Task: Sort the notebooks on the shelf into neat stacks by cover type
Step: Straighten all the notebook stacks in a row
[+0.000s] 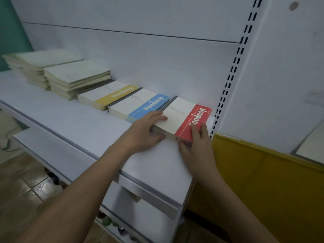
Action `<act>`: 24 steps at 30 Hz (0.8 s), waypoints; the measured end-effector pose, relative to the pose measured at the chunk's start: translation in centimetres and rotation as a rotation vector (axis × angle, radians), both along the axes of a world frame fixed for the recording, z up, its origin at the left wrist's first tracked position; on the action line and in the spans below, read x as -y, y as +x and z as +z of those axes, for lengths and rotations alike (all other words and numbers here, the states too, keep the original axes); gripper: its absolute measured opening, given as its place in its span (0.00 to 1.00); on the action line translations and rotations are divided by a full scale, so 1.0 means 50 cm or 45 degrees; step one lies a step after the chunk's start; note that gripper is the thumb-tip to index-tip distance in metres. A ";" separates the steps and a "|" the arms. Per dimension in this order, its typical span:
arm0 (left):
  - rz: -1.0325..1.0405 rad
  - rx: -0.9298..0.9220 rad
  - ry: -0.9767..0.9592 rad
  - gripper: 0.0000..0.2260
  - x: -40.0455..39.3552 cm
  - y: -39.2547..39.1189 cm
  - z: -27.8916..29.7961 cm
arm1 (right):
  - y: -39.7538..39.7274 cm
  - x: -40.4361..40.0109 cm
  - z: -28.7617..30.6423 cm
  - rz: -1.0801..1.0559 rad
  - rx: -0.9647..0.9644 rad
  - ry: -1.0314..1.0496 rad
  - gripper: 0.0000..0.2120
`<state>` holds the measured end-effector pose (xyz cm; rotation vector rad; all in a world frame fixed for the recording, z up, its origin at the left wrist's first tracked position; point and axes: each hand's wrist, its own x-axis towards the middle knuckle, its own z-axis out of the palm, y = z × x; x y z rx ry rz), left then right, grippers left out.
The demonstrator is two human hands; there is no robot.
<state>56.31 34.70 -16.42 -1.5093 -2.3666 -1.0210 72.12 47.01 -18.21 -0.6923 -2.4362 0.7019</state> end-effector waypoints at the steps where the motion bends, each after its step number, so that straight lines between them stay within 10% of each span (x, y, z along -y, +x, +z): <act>1: -0.001 -0.010 0.002 0.25 0.000 0.000 0.002 | 0.000 0.000 0.002 0.001 0.013 -0.003 0.34; 24: -0.039 -0.090 0.134 0.21 0.016 -0.002 0.011 | 0.006 0.024 0.018 -0.047 -0.016 -0.147 0.37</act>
